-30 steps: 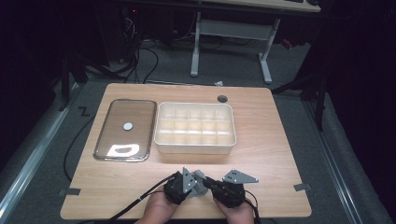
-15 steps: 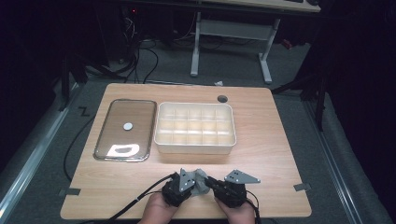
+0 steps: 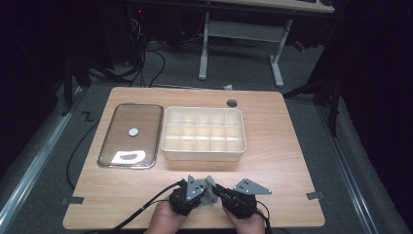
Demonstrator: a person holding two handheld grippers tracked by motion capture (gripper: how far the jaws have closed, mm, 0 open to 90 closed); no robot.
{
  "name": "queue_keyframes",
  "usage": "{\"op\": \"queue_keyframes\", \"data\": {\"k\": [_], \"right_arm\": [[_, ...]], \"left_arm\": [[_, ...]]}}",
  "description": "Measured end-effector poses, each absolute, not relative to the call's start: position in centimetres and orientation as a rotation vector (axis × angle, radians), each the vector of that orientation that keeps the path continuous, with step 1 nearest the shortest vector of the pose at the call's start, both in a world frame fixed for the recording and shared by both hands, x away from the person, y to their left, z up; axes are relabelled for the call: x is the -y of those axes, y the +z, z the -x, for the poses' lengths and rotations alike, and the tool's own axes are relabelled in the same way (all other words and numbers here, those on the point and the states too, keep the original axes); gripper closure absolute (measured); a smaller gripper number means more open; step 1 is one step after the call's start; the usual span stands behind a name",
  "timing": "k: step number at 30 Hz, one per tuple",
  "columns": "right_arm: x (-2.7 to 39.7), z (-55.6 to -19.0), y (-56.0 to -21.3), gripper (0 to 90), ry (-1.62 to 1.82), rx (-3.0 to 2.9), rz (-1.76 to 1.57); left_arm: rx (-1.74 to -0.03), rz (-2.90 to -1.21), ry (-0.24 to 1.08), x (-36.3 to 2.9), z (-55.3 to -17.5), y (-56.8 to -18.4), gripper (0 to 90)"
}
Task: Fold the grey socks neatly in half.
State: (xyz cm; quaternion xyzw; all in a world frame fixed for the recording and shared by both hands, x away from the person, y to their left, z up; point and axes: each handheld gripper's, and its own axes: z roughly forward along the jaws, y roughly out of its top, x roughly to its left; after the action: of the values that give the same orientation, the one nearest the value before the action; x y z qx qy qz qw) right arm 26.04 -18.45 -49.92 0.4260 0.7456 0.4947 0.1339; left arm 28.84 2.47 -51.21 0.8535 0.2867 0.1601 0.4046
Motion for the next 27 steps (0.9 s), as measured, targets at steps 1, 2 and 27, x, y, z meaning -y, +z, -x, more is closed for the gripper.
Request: {"op": "queue_keyframes", "data": {"k": [1, 2, 27], "right_arm": [[18.5, -26.0, -50.0, 85.7, 1.430, -2.159, -1.236], [18.5, -26.0, -50.0, 85.7, 1.422, -2.160, -1.241], [12.1, -27.0, -49.7, 84.5, 1.199, -2.325, -1.079]], "left_arm": [[-0.734, -2.123, 0.424, -3.4, -28.8, -50.7, 79.9], [-0.741, -2.110, 0.436, -4.1, -28.9, -50.4, 80.4], [-0.789, -2.189, 0.434, -7.8, -29.1, -53.2, 88.5]]}}
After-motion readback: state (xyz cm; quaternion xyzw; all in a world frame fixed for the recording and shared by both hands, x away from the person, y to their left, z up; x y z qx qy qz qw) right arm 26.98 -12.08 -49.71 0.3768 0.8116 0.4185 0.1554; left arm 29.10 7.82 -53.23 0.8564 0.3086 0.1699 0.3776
